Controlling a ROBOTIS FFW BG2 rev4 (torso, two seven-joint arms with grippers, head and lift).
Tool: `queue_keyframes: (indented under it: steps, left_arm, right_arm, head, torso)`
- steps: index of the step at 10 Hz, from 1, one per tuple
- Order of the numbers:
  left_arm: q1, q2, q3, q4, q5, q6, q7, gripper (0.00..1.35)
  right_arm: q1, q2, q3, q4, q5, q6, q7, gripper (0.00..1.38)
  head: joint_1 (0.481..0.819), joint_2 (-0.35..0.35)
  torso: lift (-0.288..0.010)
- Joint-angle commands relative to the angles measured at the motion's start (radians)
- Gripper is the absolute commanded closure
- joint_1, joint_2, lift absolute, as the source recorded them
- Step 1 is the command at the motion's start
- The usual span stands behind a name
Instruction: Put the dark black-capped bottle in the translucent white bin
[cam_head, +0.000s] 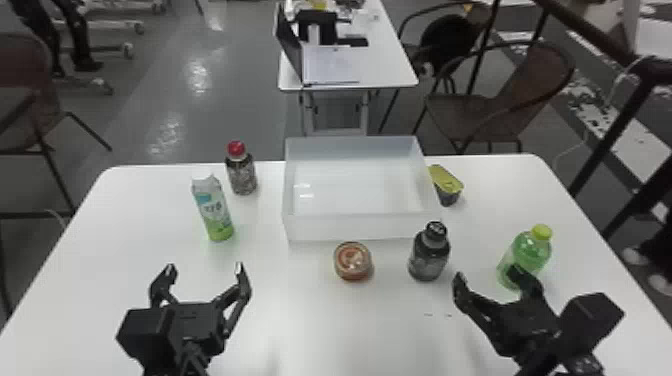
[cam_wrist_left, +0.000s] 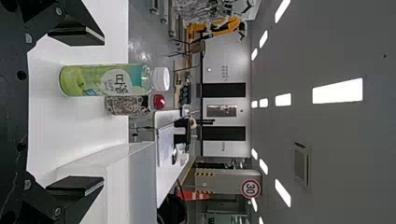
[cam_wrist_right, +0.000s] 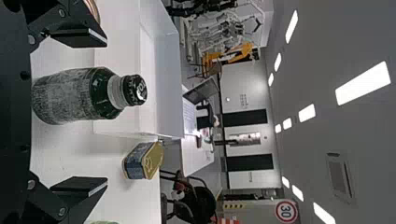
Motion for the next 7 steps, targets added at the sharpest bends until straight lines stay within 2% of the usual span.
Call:
queue_keyframes:
  steps: [1,3,7]
  left_arm:
    - [0.000,-0.002,-0.001,0.002,0.000,-0.001,0.000,0.23]
    - [-0.002,-0.005,0.003,0.003,0.000,-0.008,0.000,0.23]
    - [-0.011,-0.011,0.001,0.011,0.000,-0.019,-0.001,0.23]
  right_arm:
    - [-0.039,-0.020,-0.009,0.074,0.001,0.009,0.008,0.23]
    - [-0.094,-0.023,-0.012,0.187,-0.013,0.009,0.039,0.23]
    - [-0.269,-0.024,-0.010,0.381,0.036,0.050,0.194,0.23]
  head:
    - [0.695,0.014]
    - [0.695,-0.004]
    - [0.695,0.005]
  torso:
    - [-0.067]
    - [-0.067]
    - [-0.067]
